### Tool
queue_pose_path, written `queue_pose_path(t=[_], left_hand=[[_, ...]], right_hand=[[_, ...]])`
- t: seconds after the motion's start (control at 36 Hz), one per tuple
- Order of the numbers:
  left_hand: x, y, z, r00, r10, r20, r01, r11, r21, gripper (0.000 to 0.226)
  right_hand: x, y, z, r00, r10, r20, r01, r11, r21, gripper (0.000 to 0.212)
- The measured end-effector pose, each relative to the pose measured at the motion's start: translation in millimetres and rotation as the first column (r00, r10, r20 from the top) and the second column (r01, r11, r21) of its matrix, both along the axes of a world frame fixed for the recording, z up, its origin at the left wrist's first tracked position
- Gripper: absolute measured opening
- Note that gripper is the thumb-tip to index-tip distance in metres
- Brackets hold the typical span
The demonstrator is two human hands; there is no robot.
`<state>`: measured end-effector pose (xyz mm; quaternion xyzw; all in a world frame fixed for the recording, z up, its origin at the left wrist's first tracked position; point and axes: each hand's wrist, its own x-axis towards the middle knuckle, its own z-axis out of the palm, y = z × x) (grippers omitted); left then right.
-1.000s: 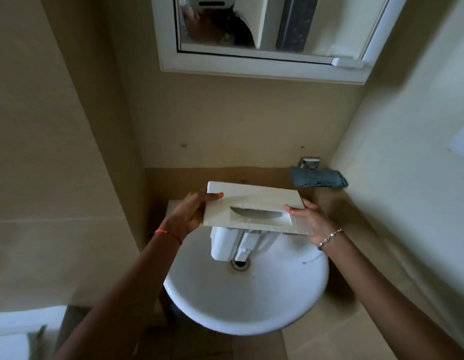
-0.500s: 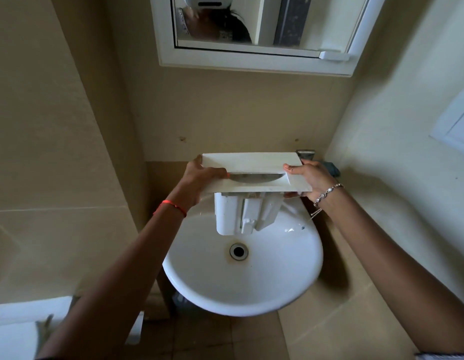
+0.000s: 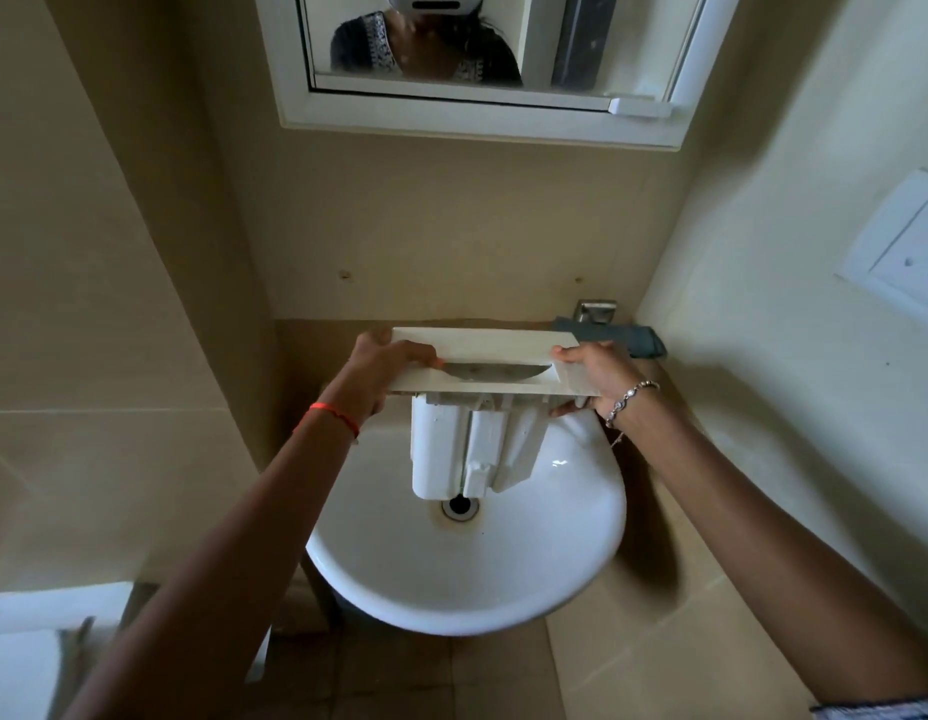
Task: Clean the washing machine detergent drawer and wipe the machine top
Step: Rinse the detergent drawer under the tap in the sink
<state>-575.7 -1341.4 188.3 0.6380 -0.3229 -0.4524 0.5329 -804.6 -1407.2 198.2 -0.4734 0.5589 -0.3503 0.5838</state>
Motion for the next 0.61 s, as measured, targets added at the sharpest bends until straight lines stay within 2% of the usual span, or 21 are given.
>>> queue_pose_path(t=[0.08,0.14,0.19,0.25,0.31,0.39,0.42,0.44,0.53,0.61], left_hand=[[-4,5,-4,0.999,0.021,0.033,-0.018,0.996,-0.082,0.07],[-5,6,-5,0.999,0.029,0.033,-0.025,0.995,-0.097,0.058],[-8,9,-2,0.999,0.004,0.032,-0.002,0.998,-0.067,0.039],[-8,9,-4,0.999,-0.016,0.036,0.017,1.0,-0.021,0.032],[-9,9,-8,0.999,0.008,0.033,-0.006,0.999,-0.041,0.041],[-10,9,-11,0.998,0.055,0.038,-0.052,0.996,-0.075,0.062],[-10,9,-11,0.998,0.06,0.029,-0.058,0.996,-0.066,0.063],[-11,9,-9,0.998,0.055,0.014,-0.054,0.997,-0.048,0.058],[-13,10,-3,0.999,0.034,-0.024,-0.034,0.999,0.008,0.041],[-15,13,-7,0.999,0.051,-0.017,-0.052,0.996,-0.066,0.041]], right_hand=[[1,0,-6,0.994,-0.059,0.089,0.071,0.987,-0.145,0.019],[1,-1,-8,0.992,-0.062,0.107,0.082,0.979,-0.189,0.022],[1,-1,-7,0.997,-0.05,0.058,0.057,0.99,-0.128,0.014],[-1,1,-7,1.0,-0.031,-0.001,0.031,0.999,-0.04,0.005],[-2,2,-9,0.998,-0.049,0.025,0.05,0.997,-0.055,0.004],[-3,0,-13,0.995,-0.078,0.055,0.085,0.984,-0.155,0.016],[-3,-1,-13,0.996,-0.076,0.045,0.081,0.987,-0.141,0.012],[-2,0,-11,0.997,-0.074,0.035,0.077,0.993,-0.093,0.003],[-3,-2,-11,0.998,-0.068,0.015,0.068,0.998,-0.002,0.012],[-3,-4,-15,0.991,-0.124,0.045,0.13,0.98,-0.15,0.01]])
